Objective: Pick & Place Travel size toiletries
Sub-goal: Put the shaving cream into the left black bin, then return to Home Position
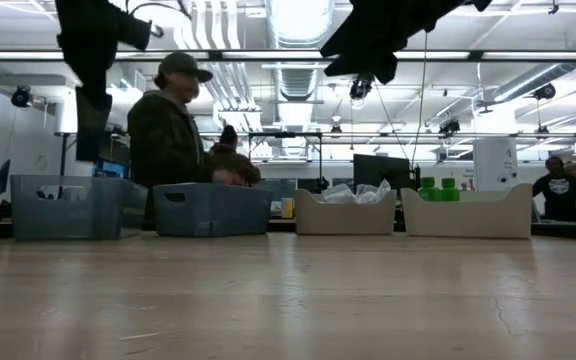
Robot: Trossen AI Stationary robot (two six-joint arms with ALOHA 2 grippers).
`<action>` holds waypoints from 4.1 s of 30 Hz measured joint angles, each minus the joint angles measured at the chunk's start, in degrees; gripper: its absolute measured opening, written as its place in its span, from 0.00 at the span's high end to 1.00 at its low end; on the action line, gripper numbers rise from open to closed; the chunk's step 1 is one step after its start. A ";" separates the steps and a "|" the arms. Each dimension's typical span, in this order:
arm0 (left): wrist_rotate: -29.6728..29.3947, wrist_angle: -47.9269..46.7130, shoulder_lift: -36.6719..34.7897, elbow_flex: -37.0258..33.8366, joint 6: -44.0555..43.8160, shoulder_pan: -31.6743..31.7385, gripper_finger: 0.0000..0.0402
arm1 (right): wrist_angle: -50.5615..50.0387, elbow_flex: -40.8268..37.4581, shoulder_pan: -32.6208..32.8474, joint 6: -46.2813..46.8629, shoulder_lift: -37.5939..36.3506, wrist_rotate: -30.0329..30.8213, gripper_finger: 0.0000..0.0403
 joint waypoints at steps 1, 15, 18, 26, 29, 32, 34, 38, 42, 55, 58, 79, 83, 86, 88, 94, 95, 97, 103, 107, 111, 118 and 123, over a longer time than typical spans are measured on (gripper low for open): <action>-1.34 0.19 -0.16 -1.48 0.04 0.11 0.99 | 0.02 -0.35 0.00 0.18 -0.19 0.00 0.50; -1.28 14.40 -5.31 -19.92 1.94 2.98 0.99 | 0.16 -1.27 0.00 0.77 -0.58 0.00 0.60; -0.46 16.60 -5.23 -23.03 1.83 2.96 0.99 | 0.18 -1.27 0.00 1.98 -0.59 0.00 0.62; -0.55 20.64 -5.22 -27.12 1.39 2.95 0.98 | 0.17 -1.27 0.00 3.44 -0.60 0.02 0.68; -0.57 20.71 -5.22 -27.13 1.38 2.95 0.98 | 0.18 -1.27 0.00 3.81 -0.60 0.00 0.70; -0.53 20.78 -5.23 -26.76 1.39 2.95 0.97 | 0.18 -1.27 0.00 3.75 -0.60 0.00 0.73; -0.53 21.01 -5.52 -26.32 1.60 2.95 0.94 | 0.18 -1.27 0.00 3.75 -0.60 0.00 0.74; -0.55 21.02 -6.41 -26.11 1.64 2.95 0.85 | 0.18 -1.27 0.00 3.65 -0.60 0.00 0.78; -0.57 20.64 -7.30 -26.34 1.54 2.95 0.75 | 0.16 -1.27 0.00 3.62 -0.60 0.00 0.81; -1.58 18.76 -13.40 -15.69 2.05 2.95 0.62 | -0.01 -1.27 0.00 3.62 -0.60 0.00 0.86; -4.32 18.84 -17.07 -13.19 2.05 2.90 0.62 | -0.01 -1.27 0.00 3.62 -0.60 0.00 0.86; -10.66 33.26 -31.87 -9.01 -1.20 2.98 0.62 | -0.06 -1.27 0.00 3.86 -0.63 0.00 0.86; -10.69 34.11 -32.20 -8.66 -0.56 2.95 0.62 | -0.38 -1.27 0.02 4.75 -0.64 -0.02 0.86; -7.91 35.68 -32.62 -9.57 3.17 2.89 0.62 | -1.85 -1.27 0.02 3.61 -1.56 -2.32 0.86; -3.74 39.59 -33.76 -10.49 8.22 2.89 0.62 | -3.37 -1.28 0.01 0.52 -2.86 -7.38 0.86; 11.29 49.18 -40.66 -17.03 17.53 2.87 0.62 | -6.62 -3.18 0.03 -2.63 -9.06 -14.49 0.86; 10.74 49.34 -42.24 -18.46 16.63 2.87 0.62 | -6.55 -4.01 -0.01 -2.75 -10.60 -14.45 0.86; 8.61 49.59 -45.82 -21.43 15.24 2.87 0.62 | -6.76 -5.72 -0.04 -3.34 -13.78 -14.43 0.86; 6.64 52.92 -57.45 -29.67 15.23 2.87 0.62 | -5.65 -11.78 0.00 -2.71 -24.88 -14.45 0.86; 7.85 50.53 -60.80 -32.33 16.05 2.84 0.62 | -2.87 -16.56 0.03 -2.63 -33.12 -14.50 0.86; 9.32 51.80 -59.00 -31.76 18.11 2.76 0.62 | 1.83 -21.97 0.00 -2.43 -40.87 -14.48 0.86; 9.82 57.43 -60.87 -38.26 16.91 2.76 0.62 | 10.21 -31.67 0.02 0.61 -51.14 -14.56 0.86; 10.00 65.12 -60.89 -43.91 15.82 2.76 0.62 | 17.50 -37.69 0.02 2.98 -55.77 -14.61 0.86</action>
